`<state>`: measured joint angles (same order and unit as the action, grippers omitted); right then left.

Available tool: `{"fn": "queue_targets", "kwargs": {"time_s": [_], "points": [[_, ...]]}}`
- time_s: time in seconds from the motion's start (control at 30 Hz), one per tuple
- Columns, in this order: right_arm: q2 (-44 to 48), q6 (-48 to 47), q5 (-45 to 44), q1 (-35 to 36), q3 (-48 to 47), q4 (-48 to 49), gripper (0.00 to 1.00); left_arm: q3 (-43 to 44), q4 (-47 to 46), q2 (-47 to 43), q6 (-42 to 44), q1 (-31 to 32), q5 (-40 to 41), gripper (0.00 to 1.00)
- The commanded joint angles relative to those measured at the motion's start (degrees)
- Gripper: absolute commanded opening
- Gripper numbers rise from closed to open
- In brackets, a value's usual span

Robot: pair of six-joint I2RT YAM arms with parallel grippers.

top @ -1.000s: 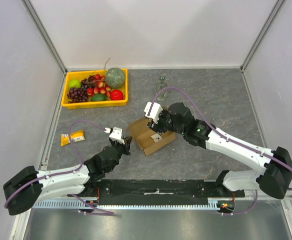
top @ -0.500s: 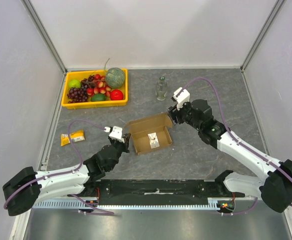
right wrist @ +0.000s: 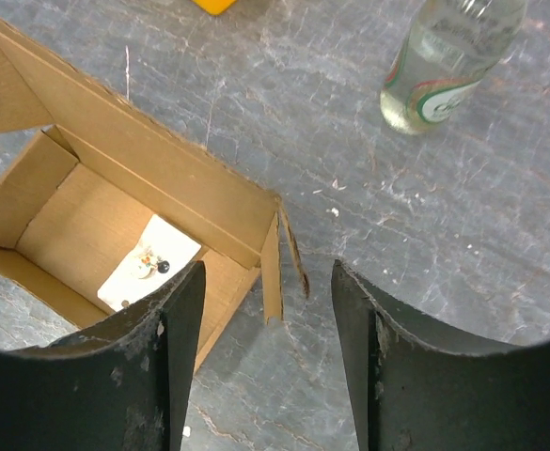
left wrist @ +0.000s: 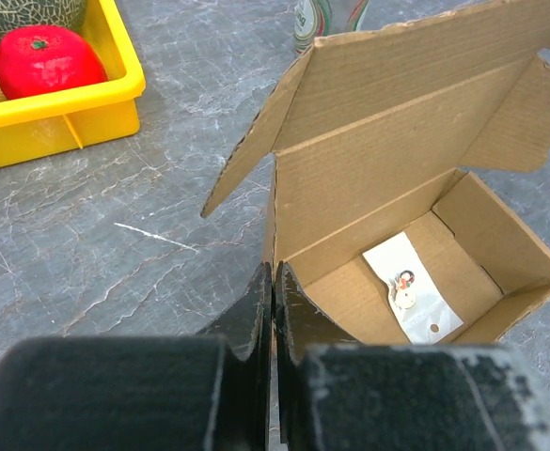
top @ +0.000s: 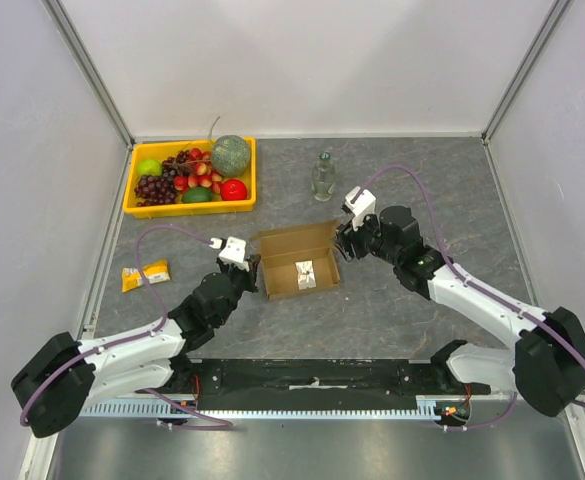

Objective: Fold the paper box

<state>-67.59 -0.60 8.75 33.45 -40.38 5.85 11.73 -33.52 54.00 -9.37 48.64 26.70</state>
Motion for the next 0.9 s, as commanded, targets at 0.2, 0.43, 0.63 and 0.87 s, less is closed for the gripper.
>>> {"fn": "queue_targets", "kwargs": {"time_s": [0.2,0.43,0.63,0.87], "points": [[-6.4,3.1,6.6,-1.5,1.9,13.2,0.54,3.4,-2.3,1.7,1.1,-3.3,-6.0,0.02],[-8.5,2.6,5.8,-1.8,1.2,12.3,0.47,3.5,-2.1,1.7,0.7,-4.3,-7.2,0.02],[-9.0,3.1,2.9,-1.8,1.4,11.1,0.42,3.7,-1.6,1.6,1.1,-4.8,-7.0,0.02],[-9.0,3.5,3.1,-2.0,2.0,11.3,0.37,3.7,-1.4,1.7,0.8,-5.5,-6.9,0.02]]}}
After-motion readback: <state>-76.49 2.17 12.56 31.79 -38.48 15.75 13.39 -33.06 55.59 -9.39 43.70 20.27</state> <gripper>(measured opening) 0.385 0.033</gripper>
